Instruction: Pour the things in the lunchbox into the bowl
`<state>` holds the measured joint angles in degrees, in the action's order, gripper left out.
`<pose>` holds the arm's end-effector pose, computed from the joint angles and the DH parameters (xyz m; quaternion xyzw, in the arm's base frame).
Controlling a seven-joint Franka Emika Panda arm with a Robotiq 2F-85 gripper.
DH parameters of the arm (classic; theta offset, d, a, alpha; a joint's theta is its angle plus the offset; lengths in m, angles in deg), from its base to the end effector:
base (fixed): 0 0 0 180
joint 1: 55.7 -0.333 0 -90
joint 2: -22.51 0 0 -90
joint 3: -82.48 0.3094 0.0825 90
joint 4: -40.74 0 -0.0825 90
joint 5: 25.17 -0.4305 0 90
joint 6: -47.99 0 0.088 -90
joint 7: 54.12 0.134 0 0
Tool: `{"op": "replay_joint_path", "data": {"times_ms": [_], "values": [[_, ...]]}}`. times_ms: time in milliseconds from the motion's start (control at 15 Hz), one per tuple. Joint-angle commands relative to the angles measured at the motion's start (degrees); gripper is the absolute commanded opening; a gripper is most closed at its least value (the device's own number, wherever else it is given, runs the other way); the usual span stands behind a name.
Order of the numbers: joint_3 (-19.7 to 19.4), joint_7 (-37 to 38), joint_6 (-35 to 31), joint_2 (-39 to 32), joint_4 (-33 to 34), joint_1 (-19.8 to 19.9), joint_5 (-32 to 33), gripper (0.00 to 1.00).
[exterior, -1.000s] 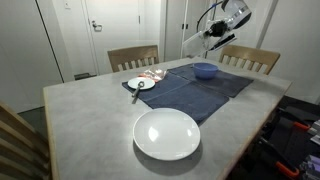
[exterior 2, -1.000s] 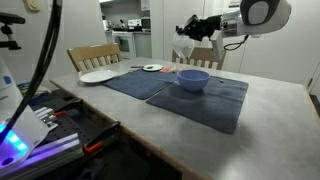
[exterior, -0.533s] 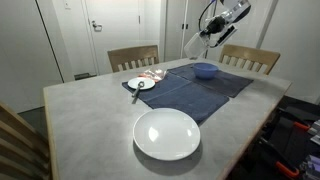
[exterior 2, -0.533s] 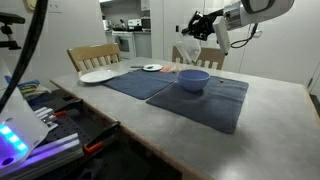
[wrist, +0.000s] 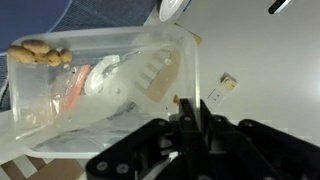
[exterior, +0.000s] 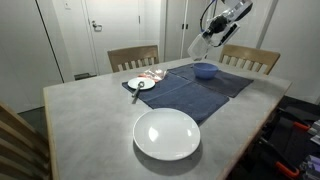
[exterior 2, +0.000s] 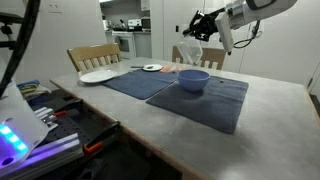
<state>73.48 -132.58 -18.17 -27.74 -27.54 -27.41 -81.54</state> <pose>0.6392 -0.2867 0.2337 -0.7740 -0.2713 -0.1384 0.5551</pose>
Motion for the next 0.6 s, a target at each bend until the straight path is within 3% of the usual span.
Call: {"op": "replay_joint_path", "data": {"times_ms": [0,533], "values": [[-0.3,-4.9,1.1,1.7,-2.9,0.9,1.4,0.02],[-1.0,-19.2,4.9,3.7,-8.9,4.8,2.9,0.02]]}}
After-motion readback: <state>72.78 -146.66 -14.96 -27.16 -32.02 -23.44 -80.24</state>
